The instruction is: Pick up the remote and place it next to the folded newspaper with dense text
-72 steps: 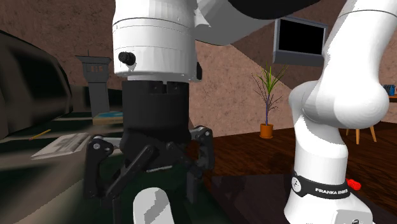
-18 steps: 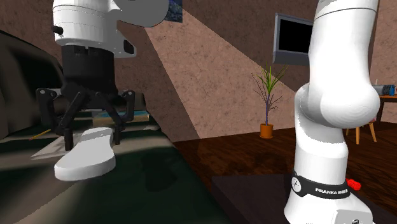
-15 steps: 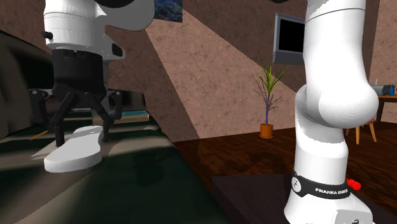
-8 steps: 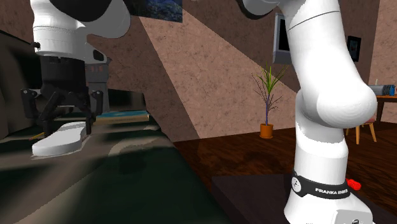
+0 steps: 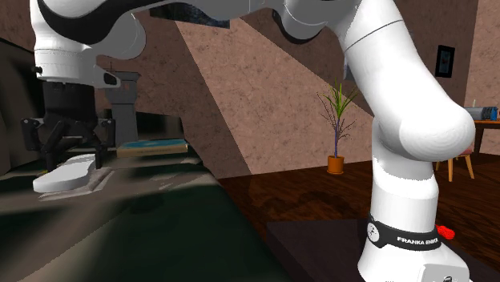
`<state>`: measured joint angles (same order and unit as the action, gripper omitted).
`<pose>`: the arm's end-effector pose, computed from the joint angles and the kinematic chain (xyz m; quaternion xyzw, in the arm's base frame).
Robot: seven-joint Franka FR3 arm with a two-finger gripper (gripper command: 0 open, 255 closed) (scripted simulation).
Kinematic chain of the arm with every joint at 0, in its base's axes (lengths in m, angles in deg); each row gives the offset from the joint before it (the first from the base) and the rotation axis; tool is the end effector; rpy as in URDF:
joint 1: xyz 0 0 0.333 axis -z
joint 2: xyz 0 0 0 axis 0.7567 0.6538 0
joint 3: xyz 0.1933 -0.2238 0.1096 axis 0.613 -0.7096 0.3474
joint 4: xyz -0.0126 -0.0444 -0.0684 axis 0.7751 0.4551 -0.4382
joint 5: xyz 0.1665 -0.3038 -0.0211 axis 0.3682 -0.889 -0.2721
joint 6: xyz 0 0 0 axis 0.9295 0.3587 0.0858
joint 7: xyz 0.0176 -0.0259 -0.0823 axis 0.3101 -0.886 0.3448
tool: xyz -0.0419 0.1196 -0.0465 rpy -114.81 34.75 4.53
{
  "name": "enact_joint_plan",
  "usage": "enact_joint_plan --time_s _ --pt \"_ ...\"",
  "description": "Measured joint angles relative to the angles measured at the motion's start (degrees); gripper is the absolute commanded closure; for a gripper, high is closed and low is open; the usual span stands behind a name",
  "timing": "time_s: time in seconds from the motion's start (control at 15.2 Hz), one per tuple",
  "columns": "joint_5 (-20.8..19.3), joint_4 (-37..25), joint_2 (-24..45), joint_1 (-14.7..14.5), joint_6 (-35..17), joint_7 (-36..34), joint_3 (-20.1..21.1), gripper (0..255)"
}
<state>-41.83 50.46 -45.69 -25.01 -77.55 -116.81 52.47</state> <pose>0.6270 -0.0429 0.4035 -0.8329 0.5532 -0.0038 0.0120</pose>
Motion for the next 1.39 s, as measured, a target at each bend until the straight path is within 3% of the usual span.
enact_joint_plan --time_s 0.79,1.19,1.25,1.39 --pt "-1.7 4.4 3.4 -0.4 -7.5 -1.0 -0.9 255" --pt "-1.9 4.6 3.6 -0.5 -8.0 -1.1 -0.9 255" --pt "-1.9 4.6 3.7 -0.5 -8.0 -1.1 -0.9 0" --pt "-1.9 4.6 3.7 -0.4 -8.1 -1.1 -1.0 0"
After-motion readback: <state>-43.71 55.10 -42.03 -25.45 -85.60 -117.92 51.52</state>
